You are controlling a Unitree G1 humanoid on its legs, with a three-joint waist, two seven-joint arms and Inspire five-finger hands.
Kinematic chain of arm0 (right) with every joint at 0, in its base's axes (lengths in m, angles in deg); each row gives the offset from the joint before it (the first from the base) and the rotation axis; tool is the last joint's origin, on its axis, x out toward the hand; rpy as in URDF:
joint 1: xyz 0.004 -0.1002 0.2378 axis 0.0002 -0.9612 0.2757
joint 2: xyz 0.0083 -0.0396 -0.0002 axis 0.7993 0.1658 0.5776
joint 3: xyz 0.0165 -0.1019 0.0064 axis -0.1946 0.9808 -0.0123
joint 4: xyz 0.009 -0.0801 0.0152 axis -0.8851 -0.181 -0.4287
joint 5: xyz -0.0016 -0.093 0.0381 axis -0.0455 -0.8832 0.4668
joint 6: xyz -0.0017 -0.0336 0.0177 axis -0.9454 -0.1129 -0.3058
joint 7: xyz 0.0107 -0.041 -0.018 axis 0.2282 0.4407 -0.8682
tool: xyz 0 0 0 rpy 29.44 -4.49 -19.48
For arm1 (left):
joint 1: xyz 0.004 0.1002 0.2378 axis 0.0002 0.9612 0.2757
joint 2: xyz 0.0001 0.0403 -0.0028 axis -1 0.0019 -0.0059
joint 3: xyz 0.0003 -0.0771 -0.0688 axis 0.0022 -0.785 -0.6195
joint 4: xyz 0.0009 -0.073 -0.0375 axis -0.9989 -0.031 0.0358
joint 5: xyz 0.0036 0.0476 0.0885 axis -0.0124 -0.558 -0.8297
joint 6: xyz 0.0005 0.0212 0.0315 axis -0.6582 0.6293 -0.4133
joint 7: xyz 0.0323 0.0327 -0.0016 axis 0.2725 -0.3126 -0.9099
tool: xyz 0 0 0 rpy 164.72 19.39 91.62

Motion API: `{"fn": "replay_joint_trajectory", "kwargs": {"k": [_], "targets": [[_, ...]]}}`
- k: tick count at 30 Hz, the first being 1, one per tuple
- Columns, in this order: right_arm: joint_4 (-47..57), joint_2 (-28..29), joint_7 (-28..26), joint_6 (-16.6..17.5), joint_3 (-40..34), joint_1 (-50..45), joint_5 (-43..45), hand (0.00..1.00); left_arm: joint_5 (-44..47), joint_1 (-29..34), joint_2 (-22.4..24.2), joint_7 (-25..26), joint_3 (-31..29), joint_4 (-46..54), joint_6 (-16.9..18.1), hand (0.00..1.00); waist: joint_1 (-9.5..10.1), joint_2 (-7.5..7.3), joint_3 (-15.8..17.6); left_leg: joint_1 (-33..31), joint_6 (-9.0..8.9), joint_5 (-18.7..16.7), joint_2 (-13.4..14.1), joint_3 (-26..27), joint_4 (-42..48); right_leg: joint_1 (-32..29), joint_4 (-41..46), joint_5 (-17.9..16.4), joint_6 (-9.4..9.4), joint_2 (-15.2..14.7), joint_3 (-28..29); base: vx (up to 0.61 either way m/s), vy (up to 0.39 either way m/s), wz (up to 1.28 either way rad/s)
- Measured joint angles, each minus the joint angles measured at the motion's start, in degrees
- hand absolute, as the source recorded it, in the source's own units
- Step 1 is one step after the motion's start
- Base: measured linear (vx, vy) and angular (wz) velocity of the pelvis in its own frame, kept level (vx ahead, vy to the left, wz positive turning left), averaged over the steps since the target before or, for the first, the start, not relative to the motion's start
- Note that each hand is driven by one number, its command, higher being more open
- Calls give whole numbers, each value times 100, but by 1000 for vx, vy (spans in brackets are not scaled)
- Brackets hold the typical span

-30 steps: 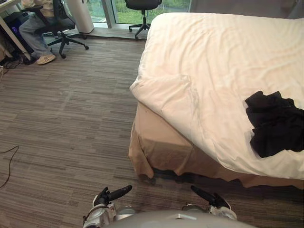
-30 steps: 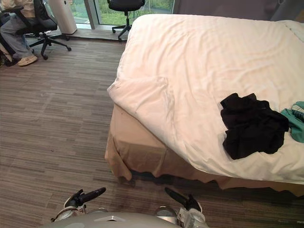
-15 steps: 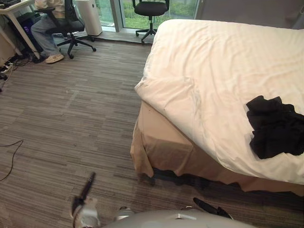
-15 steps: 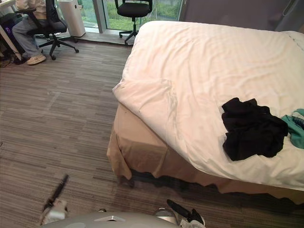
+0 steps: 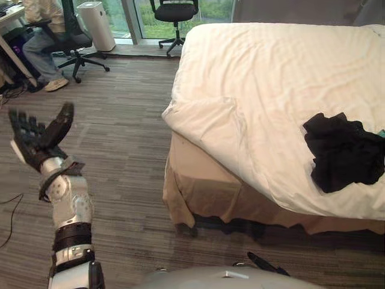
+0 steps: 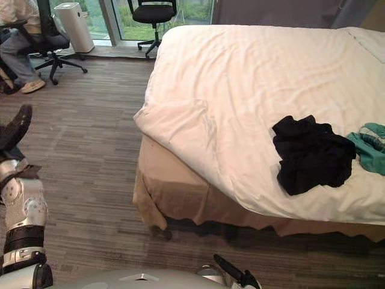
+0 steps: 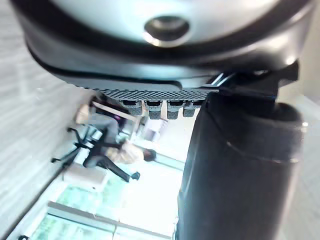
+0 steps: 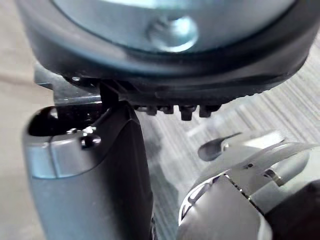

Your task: Tidy up the quilt and then pick up the clothes from the bed and put them into the laundry hamper

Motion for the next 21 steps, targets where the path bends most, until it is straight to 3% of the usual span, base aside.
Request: {"fn": "replay_joint_trajectory", "kwargs": {"k": [5, 8, 13, 21], "targets": [[-1, -1, -114, 7, -110, -70, -21, 100, -1661, 13, 45, 74, 837, 569, -227, 100, -2, 82, -67, 31, 25, -55, -14, 134, 2, -62, 2, 42, -29, -6, 155, -15, 16, -14], [1, 2, -214, 25, -115, -101, -53, 100, -2641, -12, 67, 21, 1366, 954, -423, 100, -141, 84, -117, 37, 15, -105, -23, 278, -3, -147, 14, 56, -5, -8, 315, -62, 16, -20], [1, 0, -245, 25, -221, -168, -62, 100, -3166, -358, 67, -141, 1778, 924, -631, 100, -310, 161, -188, 38, 6, -118, -20, 452, -3, -279, 35, 82, 10, 11, 507, -13, 4, -21], [195, 25, -239, 25, -199, -146, -116, 100, -4034, -2128, -169, -435, 2739, -313, -998, 100, -568, 182, -198, -87, -8, -137, -30, 693, -1, -635, 137, 118, -3, 28, 794, -9, -2, -17]]}}
